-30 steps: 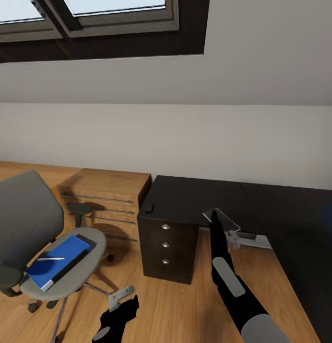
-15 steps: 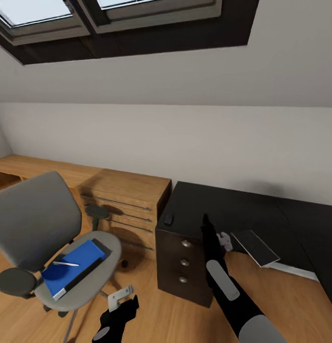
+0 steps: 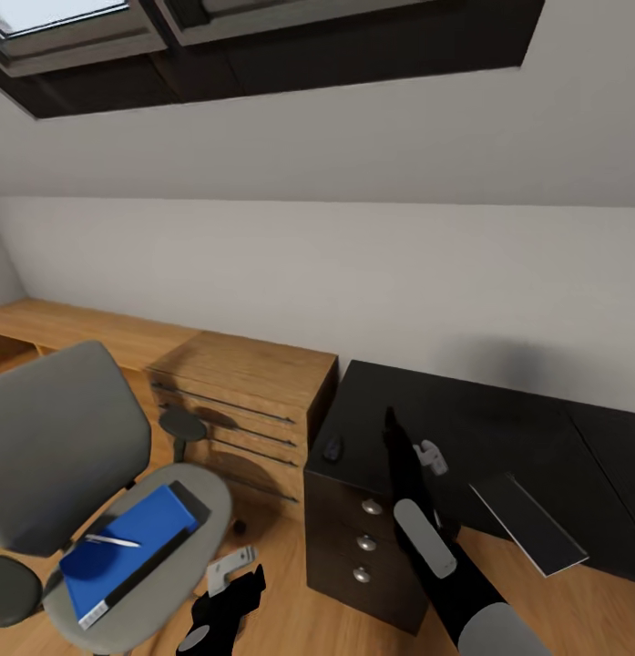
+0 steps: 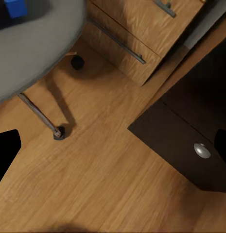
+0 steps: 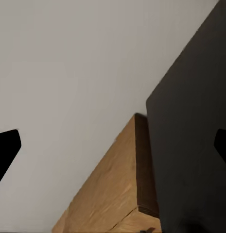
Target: In the bedroom, organize the workspace by keeping the computer under the desk, ensuring the monitor is on the desk, placing the keyboard on the desk next to the monitor, placing the mouse on the desk next to the keyboard, moving the folder from the swivel chair onto the desk next to the mouse, stacking the notebook on top of the folder with the pen on top of the notebook, and positioning the swivel chair next to the desk.
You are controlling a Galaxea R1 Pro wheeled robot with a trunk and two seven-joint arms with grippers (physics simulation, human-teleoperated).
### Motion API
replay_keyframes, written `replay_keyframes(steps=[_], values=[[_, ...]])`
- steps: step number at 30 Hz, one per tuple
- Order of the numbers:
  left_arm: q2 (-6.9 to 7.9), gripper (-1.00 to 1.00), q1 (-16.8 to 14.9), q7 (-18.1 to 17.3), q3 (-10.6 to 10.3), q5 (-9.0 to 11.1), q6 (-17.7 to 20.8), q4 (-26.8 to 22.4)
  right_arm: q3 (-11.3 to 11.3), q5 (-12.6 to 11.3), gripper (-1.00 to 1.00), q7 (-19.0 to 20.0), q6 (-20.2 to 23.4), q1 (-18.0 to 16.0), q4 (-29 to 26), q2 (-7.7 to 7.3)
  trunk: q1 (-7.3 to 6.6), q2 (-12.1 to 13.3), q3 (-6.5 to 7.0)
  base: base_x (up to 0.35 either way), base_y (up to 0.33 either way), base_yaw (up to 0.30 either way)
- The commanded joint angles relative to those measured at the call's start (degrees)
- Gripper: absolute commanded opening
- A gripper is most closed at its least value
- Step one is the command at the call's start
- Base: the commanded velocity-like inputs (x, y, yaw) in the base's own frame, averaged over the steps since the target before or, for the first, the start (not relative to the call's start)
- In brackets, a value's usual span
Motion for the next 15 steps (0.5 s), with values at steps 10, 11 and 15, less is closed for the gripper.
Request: replay_keyframes(steps=[10,11,15], values=[[0.02,1.0,-0.1,0.2,-0.2,0.5,-0.3,-0.1,1.0,19.9,1.0,-8.7,-2.1,-0.1,0.1,0.44,0.03,0.0,-0.06,0.308,0.0,0.0],[0.02,1.0,-0.1,0.2,-0.2,0.5,-0.3,-0.1,1.4,21.0,1.0,-10.2,-1.4,-0.1,0.0,0.43,0.03,0.0,-0.06,0.257,0.0,0.0],[0.14,1.0,-0.1,0.5,-0.1,0.2,-0.5,-0.1,4.5,31.1,1.0,-30.2,11.3,-0.2,-1.7,0.59,0.03,0.0,-0.06,0.13,0.0,0.0]])
